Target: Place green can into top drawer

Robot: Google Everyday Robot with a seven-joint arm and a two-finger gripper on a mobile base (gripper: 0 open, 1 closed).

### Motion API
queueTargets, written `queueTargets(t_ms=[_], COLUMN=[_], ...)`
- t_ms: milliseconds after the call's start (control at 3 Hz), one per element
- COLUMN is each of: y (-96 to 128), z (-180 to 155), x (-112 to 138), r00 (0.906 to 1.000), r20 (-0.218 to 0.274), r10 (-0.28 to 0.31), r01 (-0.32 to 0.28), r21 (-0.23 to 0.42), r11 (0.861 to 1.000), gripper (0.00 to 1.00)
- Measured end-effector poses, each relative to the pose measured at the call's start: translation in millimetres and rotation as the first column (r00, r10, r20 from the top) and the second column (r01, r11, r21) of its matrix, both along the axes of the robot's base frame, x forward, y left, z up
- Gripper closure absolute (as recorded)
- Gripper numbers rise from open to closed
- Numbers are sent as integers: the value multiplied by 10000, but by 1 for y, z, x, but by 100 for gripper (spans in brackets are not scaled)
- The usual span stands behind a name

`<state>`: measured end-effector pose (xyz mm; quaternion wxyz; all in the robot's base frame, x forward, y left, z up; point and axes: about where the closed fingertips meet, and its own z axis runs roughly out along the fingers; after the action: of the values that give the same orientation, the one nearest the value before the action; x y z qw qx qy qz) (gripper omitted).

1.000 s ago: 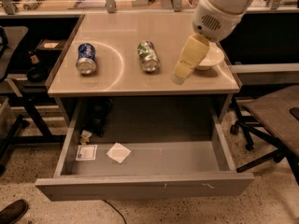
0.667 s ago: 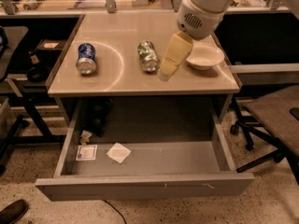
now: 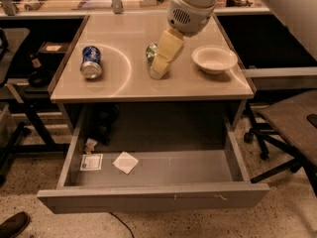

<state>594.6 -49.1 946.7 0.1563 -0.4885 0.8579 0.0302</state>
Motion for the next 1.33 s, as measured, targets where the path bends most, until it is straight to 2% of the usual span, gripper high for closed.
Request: queueTargets(t_ms=[667, 1000, 1333], y=[17, 27, 30], z=[-5, -10, -11], x=[39, 72, 76], r00=[9986, 9966, 9972], r20=[-446, -681, -575], r10=[-272, -470, -474], r01=[316, 557, 551], r21=[1024, 1315, 1395], r11=[9942, 9897, 9887], gripper=[0, 0, 0])
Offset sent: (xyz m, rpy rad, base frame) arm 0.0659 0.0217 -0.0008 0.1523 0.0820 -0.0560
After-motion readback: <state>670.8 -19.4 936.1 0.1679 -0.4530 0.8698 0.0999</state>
